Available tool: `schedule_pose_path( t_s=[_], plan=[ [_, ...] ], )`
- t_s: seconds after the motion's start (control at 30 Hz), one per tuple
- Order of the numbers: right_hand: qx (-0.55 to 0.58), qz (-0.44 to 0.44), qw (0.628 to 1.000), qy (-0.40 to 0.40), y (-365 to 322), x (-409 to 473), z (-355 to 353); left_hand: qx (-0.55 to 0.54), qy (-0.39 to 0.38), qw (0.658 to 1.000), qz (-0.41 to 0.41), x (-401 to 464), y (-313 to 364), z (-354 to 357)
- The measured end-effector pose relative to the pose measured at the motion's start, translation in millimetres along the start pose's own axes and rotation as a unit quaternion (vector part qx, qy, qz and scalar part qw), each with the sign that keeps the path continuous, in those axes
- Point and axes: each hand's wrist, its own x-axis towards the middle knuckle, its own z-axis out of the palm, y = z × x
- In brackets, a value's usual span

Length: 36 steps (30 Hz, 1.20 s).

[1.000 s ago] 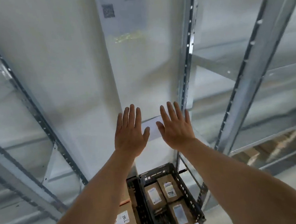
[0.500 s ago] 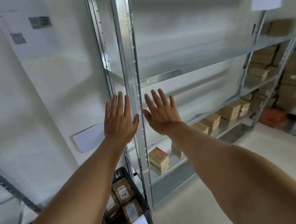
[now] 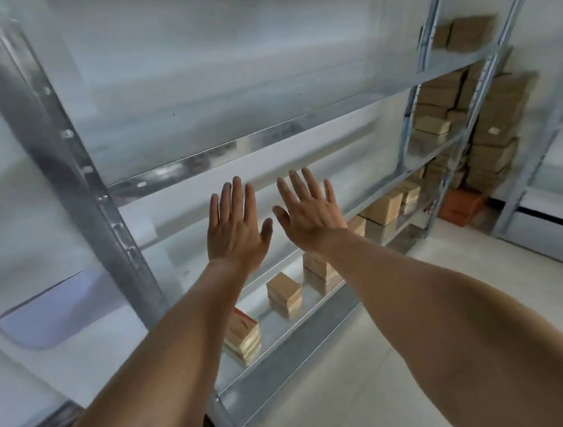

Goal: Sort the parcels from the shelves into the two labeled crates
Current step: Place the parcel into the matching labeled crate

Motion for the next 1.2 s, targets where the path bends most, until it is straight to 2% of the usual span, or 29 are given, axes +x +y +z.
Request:
schedule_pose_path(
  t_s=[0.13,0.4,0.53,0.87,1.2],
  plan=[
    [-0.002,0.025,1.0,-0.018,71,53,13,-0.029,-0.015,0.999,-0.011,66,44,45],
    [0.009,0.068,0.997,-0.028,224,131,34,-0.021,-0.047,0.998,0.019,184,148,106],
    [0.015,0.064,0.998,-0.024,315,174,51,-0.015,-0.033,0.999,0.008,245,212,141],
    [0.004,0.027,0.998,-0.061,560,274,61,-0.004,-0.062,0.997,-0.048,406,403,209],
    [0.009,0.023,0.997,-0.075,739,363,98,0.001,-0.093,0.994,-0.051,539,540,291]
  ],
)
